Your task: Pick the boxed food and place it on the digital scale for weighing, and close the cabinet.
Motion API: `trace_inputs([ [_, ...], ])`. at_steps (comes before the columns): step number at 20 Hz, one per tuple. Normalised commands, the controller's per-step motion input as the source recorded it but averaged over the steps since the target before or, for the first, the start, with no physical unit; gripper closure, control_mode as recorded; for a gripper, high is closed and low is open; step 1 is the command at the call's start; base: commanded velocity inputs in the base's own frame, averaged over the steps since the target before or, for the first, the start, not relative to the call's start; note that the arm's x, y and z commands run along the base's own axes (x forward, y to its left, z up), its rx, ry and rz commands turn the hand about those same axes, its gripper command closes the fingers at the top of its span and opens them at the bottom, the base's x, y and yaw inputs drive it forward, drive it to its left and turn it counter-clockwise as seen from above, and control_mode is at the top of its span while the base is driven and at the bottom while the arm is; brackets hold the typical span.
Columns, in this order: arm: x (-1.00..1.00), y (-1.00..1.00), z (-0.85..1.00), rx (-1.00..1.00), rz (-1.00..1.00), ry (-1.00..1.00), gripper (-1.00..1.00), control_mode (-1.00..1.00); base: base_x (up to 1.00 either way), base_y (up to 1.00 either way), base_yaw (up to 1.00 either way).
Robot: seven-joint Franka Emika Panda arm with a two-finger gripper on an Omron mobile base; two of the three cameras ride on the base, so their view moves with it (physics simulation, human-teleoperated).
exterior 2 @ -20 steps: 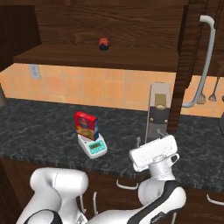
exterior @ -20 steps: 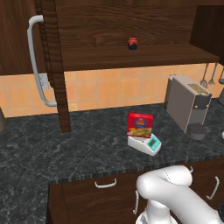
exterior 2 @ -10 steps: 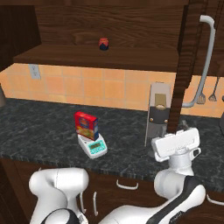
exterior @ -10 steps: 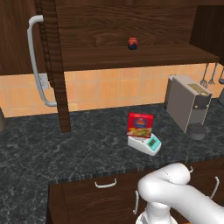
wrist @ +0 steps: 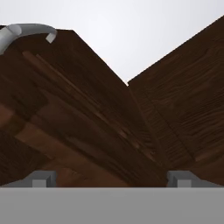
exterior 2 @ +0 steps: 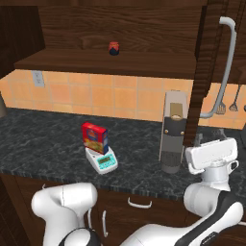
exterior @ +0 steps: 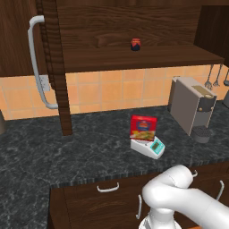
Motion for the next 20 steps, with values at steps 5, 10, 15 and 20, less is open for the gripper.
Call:
trace_inputs([
  [5, 0.03, -0.42, 0.4, 0.01, 0.0, 0.18, -1.0, -1.0, 0.0, 0.0, 0.0],
  [10, -0.14, 0.01, 0.53, -0.04, 0.0, 0.05, -1.0, -1.0, 0.0, 0.0, 0.0],
  [15, -0.16, 0.5, 0.47, -0.16, -0.04, 0.01, -1.0, -1.0, 0.0, 0.0, 0.0],
  [20, -0.4, 0.97, 0.48, -0.14, -0.05, -0.01, -1.0, -1.0, 0.0, 0.0, 0.0],
])
